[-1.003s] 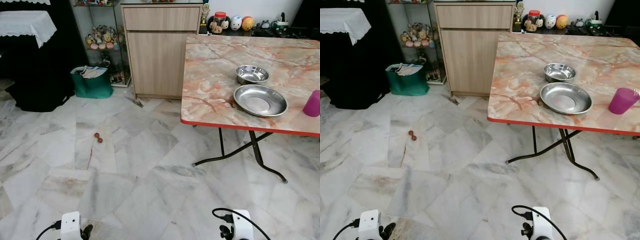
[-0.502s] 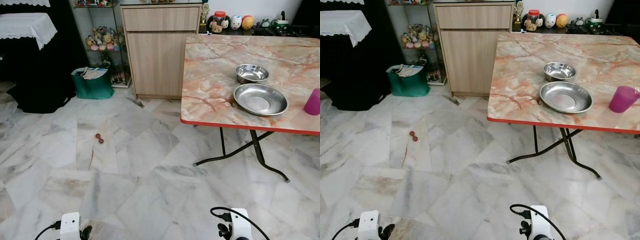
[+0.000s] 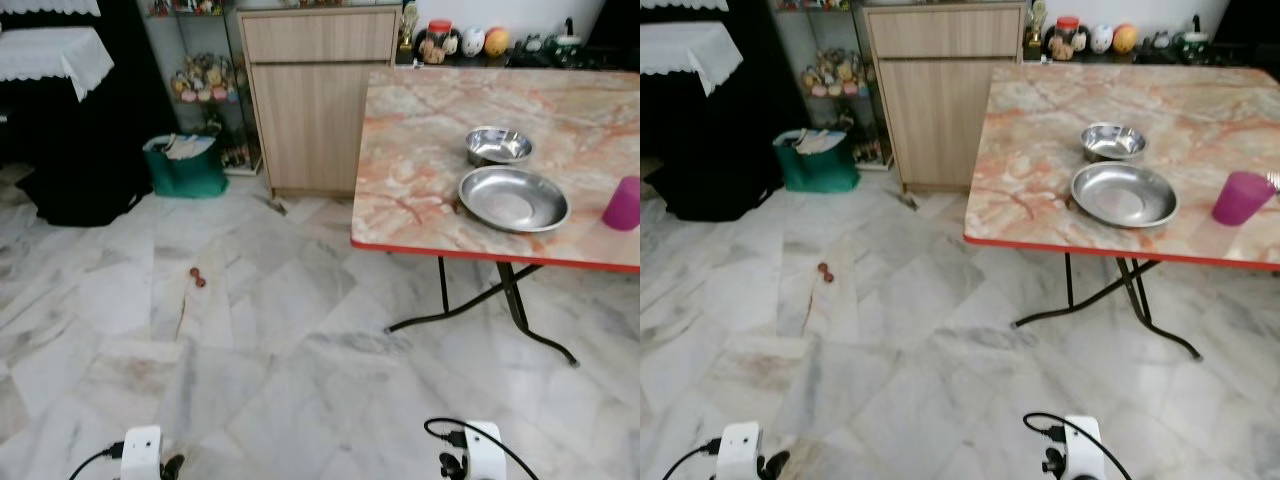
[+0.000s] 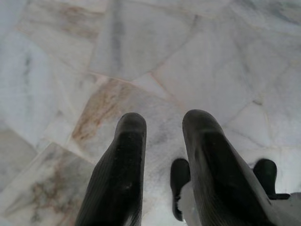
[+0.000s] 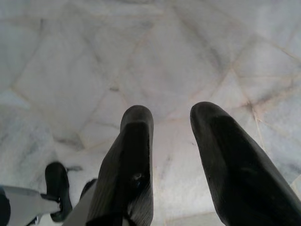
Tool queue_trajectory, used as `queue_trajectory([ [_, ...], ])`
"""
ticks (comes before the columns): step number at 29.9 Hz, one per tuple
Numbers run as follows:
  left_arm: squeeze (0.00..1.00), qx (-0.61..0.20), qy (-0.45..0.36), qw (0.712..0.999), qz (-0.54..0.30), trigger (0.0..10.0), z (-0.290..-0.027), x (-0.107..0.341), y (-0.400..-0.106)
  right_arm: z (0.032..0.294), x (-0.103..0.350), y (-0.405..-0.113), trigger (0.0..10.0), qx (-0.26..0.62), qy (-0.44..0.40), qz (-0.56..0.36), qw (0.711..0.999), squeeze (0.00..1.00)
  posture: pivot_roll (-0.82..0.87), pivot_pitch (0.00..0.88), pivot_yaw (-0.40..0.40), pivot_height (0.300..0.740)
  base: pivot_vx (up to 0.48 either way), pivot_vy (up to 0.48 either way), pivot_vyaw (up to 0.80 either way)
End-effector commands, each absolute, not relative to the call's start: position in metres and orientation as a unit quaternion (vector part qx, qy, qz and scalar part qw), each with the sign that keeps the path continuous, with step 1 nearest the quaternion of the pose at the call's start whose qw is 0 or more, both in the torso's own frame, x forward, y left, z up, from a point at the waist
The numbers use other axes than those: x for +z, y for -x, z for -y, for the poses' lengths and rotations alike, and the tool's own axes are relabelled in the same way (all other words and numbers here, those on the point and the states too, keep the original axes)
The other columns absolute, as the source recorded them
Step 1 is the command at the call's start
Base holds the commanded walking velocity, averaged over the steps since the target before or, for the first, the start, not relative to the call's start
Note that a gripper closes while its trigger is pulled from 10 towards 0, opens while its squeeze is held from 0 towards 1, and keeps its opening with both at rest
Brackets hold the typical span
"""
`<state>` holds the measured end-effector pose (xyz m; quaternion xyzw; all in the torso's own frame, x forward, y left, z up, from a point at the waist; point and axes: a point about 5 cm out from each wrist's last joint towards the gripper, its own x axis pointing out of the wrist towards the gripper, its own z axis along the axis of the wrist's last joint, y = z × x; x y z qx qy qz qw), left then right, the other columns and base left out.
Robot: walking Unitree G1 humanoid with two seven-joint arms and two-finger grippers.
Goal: Setting the table
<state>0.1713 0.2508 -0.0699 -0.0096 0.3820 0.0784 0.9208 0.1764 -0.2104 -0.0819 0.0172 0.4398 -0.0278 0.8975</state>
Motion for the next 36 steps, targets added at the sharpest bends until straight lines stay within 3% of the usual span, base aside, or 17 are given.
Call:
queue_trajectory([
  [1, 0.0, 0.077, 0.011, 0.918, -0.388, 10.0, -0.251, -0.071, -0.17, 0.212, -0.084, -0.172, 10.0, -0.035, -0.023, -0.45, 0.892, 0.0, 0.01, 0.0, 0.028, 0.74, 0.0, -0.255, -0.74],
  [14, 0.0, 0.077, 0.015, 0.92, -0.384, 10.0, -0.25, -0.071, -0.171, 0.215, -0.083, -0.173, 10.0, -0.045, -0.022, -0.446, 0.894, 0.0, 0.01, 0.0, 0.021, 0.74, 0.0, -0.263, -0.17],
  [36, 0.0, 0.091, 0.037, 0.924, -0.37, 10.0, -0.243, -0.071, -0.174, 0.224, -0.082, -0.172, 10.0, -0.066, -0.028, -0.443, 0.894, 0.0, -0.01, 0.0, 0.012, 0.74, 0.0, 0.0, 0.0],
])
